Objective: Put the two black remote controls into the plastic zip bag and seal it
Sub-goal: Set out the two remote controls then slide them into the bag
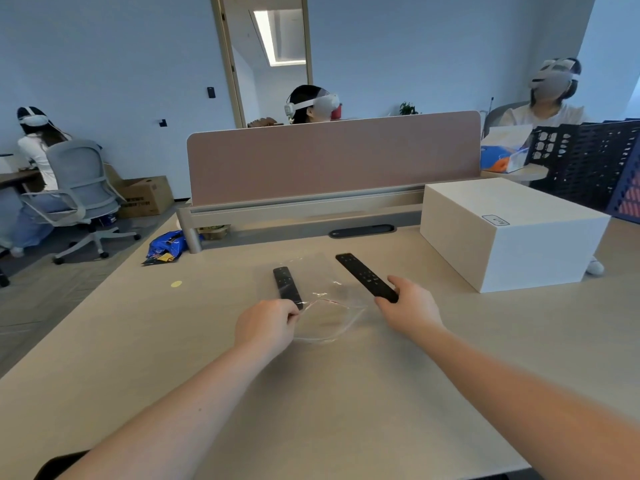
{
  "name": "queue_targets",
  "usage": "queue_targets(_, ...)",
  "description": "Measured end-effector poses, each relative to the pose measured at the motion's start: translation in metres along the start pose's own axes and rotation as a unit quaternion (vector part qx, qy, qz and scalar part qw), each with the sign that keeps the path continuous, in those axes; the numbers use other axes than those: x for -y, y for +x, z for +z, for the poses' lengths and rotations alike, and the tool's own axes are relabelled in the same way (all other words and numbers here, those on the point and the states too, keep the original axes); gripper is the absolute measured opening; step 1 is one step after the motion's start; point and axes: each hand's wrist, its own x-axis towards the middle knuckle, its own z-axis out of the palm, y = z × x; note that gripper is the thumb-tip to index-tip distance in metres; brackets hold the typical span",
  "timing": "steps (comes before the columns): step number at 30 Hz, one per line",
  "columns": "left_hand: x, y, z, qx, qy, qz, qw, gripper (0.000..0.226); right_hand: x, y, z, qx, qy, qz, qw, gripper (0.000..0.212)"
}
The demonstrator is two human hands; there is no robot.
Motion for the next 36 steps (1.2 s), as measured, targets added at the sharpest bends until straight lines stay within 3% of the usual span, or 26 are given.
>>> queue_targets(2,-0.001,0.001,-0.001,0.002,0.003,-0.005,1.0,0.018,0.01,-0.005,-0.011,0.036,0.107,0.005,0.994,0.054)
queue_targets(5,-0.004,0.002,-0.005,-0.004,0.008,-0.017,1.0,0.019,0.022,-0.014,-0.033,0.123,0.204,0.013,0.971,0.048)
queue_targets(9,-0.008,0.002,-0.01,-0.009,0.016,-0.037,0.999,0.018,0.027,-0.028,-0.056,0.201,0.169,-0.01,0.965,0.039)
queue_targets(13,-0.01,0.001,-0.013,-0.007,0.032,-0.043,0.999,0.019,0.02,-0.046,-0.067,0.232,0.107,-0.019,0.967,0.028)
queue_targets(18,-0.012,0.001,-0.014,-0.007,0.017,-0.032,0.999,0.019,0.017,-0.066,-0.052,0.167,-0.029,-0.031,0.985,0.017)
queue_targets(24,-0.016,-0.003,-0.011,-0.01,0.012,-0.01,1.0,0.018,0.029,-0.061,0.001,0.081,-0.124,-0.061,0.987,0.024)
queue_targets(36,-0.009,-0.011,-0.005,-0.025,-0.002,0.045,0.999,0.02,0.051,-0.008,0.087,0.045,-0.125,-0.062,0.989,0.014)
